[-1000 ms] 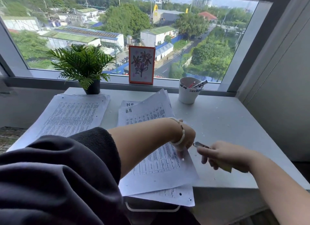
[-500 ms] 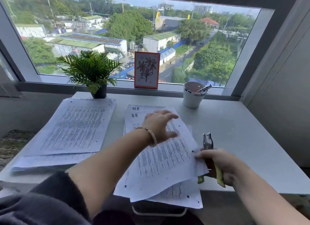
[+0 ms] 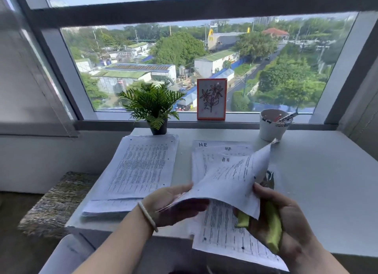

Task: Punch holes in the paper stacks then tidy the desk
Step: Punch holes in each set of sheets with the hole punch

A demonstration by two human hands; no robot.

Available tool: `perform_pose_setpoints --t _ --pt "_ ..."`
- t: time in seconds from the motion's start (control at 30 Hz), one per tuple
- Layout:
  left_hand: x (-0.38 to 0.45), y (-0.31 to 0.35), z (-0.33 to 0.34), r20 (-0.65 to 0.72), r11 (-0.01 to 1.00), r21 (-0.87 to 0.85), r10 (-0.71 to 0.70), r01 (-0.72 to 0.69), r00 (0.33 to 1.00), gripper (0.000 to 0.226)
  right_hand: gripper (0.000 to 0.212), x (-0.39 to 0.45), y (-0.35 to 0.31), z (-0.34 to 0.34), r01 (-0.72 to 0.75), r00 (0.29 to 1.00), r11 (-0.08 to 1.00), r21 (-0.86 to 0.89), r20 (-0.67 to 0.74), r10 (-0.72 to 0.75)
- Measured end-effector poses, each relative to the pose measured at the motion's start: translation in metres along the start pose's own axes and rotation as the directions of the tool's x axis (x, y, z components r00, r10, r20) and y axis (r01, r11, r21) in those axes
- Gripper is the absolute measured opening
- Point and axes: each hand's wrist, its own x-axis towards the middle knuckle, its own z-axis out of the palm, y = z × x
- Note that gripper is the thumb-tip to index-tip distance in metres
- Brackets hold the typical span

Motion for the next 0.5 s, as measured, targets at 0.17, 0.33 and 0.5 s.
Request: perform_pose_setpoints --t 0.17,0.33,0.5 --pt "-0.044 0.019 -0.048 -0.116 0.957 0.173 0.255 -0.233 0.96 0.053 0.032 0.006 0.018 0.016 -0.085 0.996 0.936 -0.34 -0.06 0.069" --pt "-0.096 0.02 -0.103 -0.255 0.894 0.223 0.438 -0.388 0.862 0.056 0.039 0.043 0.061 0.019 -0.097 0.987 0.671 -0.735 -0.159 -0.032" --pt "-0.108 0.022 -0.15 -0.495 0.89 0.442 0.347 -0.114 0.797 0.04 0.021 0.092 0.097 0.035 -0.135 0.99 0.342 -0.93 -0.14 0.012"
